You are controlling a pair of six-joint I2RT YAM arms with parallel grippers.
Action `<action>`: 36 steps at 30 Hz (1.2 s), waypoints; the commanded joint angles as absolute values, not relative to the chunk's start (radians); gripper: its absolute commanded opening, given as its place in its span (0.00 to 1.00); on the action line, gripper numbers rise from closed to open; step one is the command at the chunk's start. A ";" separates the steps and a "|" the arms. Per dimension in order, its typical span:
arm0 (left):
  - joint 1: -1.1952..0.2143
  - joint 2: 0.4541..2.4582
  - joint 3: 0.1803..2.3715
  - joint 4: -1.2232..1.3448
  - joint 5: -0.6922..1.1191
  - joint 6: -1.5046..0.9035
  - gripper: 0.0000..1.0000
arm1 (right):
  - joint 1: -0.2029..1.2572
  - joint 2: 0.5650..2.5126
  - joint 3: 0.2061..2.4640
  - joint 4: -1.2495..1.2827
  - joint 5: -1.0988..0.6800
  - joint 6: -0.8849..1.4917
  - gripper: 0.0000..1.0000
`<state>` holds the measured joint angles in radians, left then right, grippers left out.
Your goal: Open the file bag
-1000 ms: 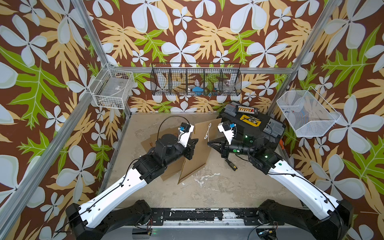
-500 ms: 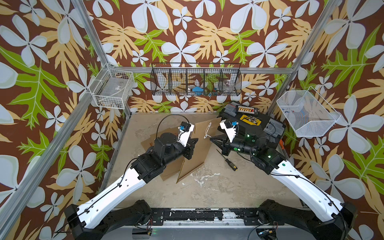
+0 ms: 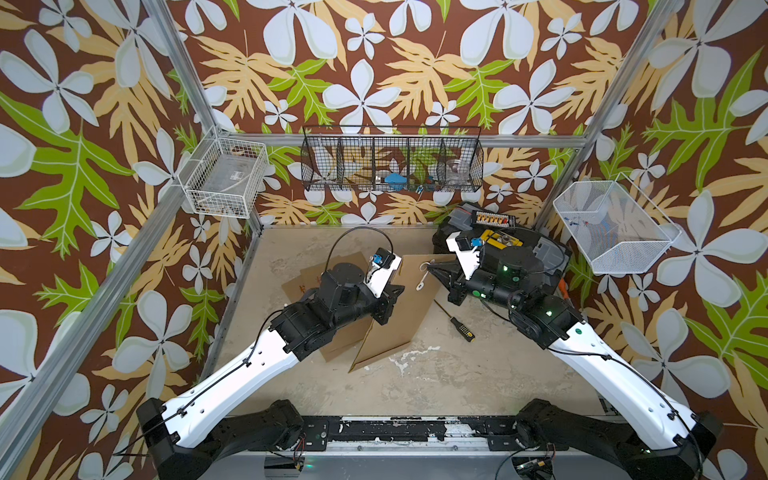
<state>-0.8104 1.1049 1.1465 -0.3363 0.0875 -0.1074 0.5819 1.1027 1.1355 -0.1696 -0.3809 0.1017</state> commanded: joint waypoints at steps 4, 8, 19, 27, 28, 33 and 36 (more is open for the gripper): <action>-0.810 1.116 1.168 -0.336 0.137 -0.079 0.00 | 0.583 1.078 1.133 -0.164 -0.250 0.113 0.00; -0.811 1.111 1.151 -0.332 0.132 -0.069 0.00 | 0.583 1.048 1.107 -0.123 -0.196 0.120 0.00; -0.811 1.116 1.150 -0.338 0.147 -0.054 0.00 | 0.581 0.971 1.047 -0.049 -0.039 0.190 0.00; -0.811 1.109 1.135 -0.329 0.185 -0.048 0.00 | 0.581 0.955 1.036 -0.050 -0.029 0.201 0.00; -0.811 1.108 1.131 -0.329 0.183 -0.048 0.00 | 0.581 0.949 1.026 -0.044 -0.009 0.200 0.00; -0.811 1.105 1.132 -0.329 0.205 -0.054 0.00 | 0.581 0.924 1.028 -0.088 0.125 0.222 0.00; -0.811 1.102 1.128 -0.330 0.209 -0.048 0.00 | 0.581 0.917 1.024 -0.105 0.167 0.223 0.00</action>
